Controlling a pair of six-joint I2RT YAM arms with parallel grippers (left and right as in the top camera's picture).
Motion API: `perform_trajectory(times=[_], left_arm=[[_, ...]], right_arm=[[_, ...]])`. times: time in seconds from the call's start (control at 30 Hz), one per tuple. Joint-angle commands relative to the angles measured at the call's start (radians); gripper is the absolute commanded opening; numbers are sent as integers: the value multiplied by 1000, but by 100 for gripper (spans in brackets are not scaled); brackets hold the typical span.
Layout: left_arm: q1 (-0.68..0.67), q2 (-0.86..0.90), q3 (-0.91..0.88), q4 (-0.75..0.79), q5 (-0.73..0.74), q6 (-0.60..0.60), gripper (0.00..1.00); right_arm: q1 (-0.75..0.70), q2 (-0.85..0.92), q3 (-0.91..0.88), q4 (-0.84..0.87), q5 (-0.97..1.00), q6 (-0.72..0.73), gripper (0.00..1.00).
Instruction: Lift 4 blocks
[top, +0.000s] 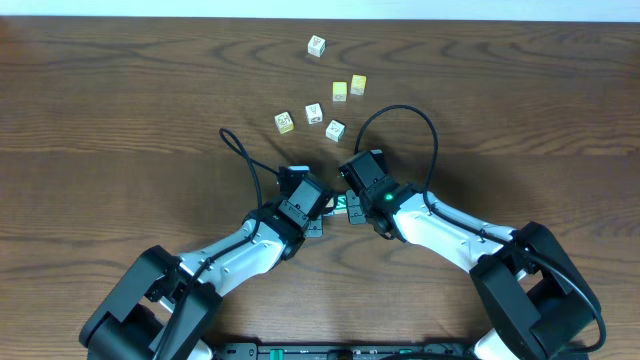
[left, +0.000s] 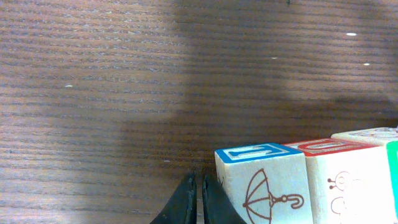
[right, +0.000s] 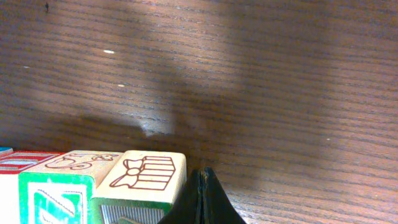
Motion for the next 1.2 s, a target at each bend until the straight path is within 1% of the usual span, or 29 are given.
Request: perform_trajectory(times=[0.0,0.17,0.23,0.37,0.43,0.47,0.77,1.17], left_arm=[[-50,10,58,29,116,10,8],[-49,10,58,29,116,10,8],[-50,10,58,29,113,10,11],[-50,10,58,29,93,10,11],[-49,10,58,29,91,10,10],[-50,10,58,29,92,10,7],[-47,9,58,25,91,23,7],[34,-32,58,-24,91,67,7]], right_arm=[[76,20,36,31,-219,8,1],[76,20,36,31,-219,8,1],[76,20,36,31,-219,8,1],[76,20,36,31,-219,8,1],[76,20,36,31,-219,8,1],[76,20,36,30,-219,8,1],[76,20,36,29,-219,8,1],[76,20,36,15,-219,8,1]])
